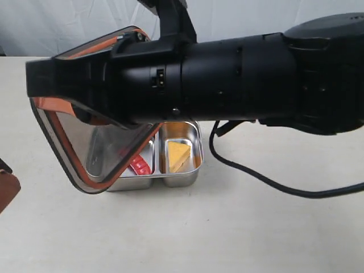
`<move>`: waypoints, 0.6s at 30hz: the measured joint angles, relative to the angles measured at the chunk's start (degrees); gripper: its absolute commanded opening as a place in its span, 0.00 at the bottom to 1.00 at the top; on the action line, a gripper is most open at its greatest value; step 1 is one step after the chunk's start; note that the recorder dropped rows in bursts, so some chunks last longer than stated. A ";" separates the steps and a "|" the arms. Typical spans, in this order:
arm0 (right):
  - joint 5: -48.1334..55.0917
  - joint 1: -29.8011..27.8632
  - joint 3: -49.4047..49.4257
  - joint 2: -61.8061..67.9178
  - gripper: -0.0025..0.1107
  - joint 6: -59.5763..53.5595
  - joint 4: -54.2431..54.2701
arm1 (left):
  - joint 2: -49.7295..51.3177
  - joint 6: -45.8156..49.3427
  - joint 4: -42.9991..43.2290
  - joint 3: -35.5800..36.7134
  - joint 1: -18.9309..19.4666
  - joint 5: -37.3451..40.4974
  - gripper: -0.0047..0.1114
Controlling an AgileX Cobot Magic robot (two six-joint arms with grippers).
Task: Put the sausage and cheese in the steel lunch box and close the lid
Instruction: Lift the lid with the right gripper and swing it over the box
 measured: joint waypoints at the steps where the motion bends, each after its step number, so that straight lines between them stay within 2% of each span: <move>1: -0.30 0.31 -0.66 0.60 0.02 0.00 0.00 | 0.31 0.67 0.13 0.00 0.00 0.20 0.51; 9: -0.25 3.77 -5.90 4.67 0.02 0.00 0.11 | 5.04 9.18 1.75 -2.52 0.00 1.56 0.51; 18: 2.46 4.58 -6.18 5.07 0.02 0.00 0.21 | 8.91 11.70 8.72 -5.24 0.00 -1.49 0.49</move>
